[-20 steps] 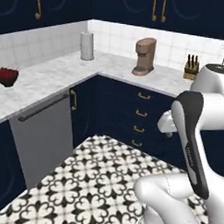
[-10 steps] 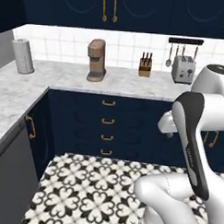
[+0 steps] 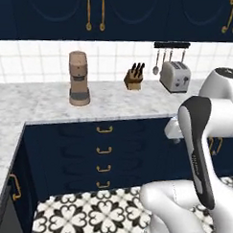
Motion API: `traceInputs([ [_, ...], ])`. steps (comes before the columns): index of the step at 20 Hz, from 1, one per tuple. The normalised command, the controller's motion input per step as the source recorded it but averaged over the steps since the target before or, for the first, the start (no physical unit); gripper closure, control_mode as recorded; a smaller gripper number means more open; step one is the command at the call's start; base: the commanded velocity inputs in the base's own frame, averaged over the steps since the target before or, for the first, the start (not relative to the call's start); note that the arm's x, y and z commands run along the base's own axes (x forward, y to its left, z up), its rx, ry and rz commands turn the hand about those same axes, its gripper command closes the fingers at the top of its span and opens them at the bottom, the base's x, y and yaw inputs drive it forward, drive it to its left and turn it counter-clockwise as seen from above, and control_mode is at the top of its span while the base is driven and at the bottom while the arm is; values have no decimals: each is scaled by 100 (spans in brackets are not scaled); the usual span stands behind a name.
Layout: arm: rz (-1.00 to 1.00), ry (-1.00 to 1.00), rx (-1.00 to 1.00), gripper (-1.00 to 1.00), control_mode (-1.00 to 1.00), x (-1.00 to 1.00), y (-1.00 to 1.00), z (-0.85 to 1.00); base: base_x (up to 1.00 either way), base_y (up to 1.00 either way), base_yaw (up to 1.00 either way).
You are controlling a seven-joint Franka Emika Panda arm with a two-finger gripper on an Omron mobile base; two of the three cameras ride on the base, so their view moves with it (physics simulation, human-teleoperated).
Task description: Navigate to the coffee machine.
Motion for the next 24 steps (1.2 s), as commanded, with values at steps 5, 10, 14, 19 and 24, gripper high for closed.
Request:
traceInputs([
  [5, 0, 0, 0, -100, 100, 0, 0, 0, 100, 67, -9],
  [10, 0, 0, 0, -100, 100, 0, 0, 0, 100, 53, -5],
  [14, 0, 0, 0, -100, 100, 0, 0, 0, 92, 17, -9],
  [19, 0, 0, 0, -100, 100, 0, 0, 0, 96, 9, -5],
  [24, 0, 0, 0, -100, 100, 0, 0, 0, 30, 30, 0],
])
